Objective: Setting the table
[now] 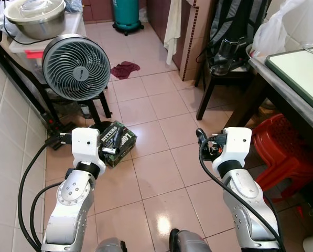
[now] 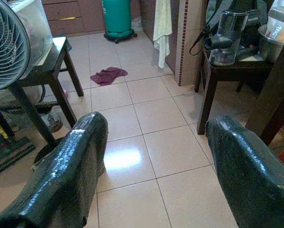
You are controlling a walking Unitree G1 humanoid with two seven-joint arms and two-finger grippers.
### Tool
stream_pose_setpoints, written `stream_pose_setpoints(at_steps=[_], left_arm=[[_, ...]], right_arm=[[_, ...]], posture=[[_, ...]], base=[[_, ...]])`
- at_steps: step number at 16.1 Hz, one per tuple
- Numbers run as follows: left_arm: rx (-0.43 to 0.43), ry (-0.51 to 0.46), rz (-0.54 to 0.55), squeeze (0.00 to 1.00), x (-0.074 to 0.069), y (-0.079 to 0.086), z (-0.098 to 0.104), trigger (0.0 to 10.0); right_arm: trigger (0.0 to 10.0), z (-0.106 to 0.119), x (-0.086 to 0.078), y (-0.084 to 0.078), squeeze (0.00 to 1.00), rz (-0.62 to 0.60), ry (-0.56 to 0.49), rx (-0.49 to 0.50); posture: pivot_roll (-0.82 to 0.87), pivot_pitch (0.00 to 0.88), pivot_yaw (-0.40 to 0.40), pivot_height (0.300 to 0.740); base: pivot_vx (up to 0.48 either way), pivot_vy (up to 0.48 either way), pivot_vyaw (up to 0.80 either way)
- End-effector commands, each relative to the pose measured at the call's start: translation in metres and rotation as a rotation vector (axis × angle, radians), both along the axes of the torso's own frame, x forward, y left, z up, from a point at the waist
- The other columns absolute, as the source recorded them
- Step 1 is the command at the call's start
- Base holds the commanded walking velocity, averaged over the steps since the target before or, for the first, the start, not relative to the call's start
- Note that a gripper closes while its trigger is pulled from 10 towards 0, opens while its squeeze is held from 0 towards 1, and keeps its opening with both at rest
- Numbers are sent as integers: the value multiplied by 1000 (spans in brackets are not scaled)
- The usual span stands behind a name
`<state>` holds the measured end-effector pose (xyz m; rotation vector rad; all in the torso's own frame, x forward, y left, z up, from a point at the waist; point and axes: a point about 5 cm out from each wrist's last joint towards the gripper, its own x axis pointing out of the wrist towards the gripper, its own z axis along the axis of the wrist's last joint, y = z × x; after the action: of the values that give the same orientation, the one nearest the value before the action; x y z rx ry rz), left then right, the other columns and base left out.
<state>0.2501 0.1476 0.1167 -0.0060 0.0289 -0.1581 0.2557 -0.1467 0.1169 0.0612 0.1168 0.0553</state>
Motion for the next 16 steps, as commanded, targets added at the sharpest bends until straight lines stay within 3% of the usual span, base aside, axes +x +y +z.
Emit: stream_pose_setpoints(at_steps=[1,16], left_arm=[[7,-13,-9,0,0,-1,2,10000],[7,-13,-9,0,0,-1,2,10000]], right_arm=[[10000,-1,0,-3,0,-13,12,-7],[10000,-1,0,-3,0,-13,12,-7]], posture=[[-7,106,21,740],[-7,106,21,740]], base=[[0,0,0],[0,0,0]])
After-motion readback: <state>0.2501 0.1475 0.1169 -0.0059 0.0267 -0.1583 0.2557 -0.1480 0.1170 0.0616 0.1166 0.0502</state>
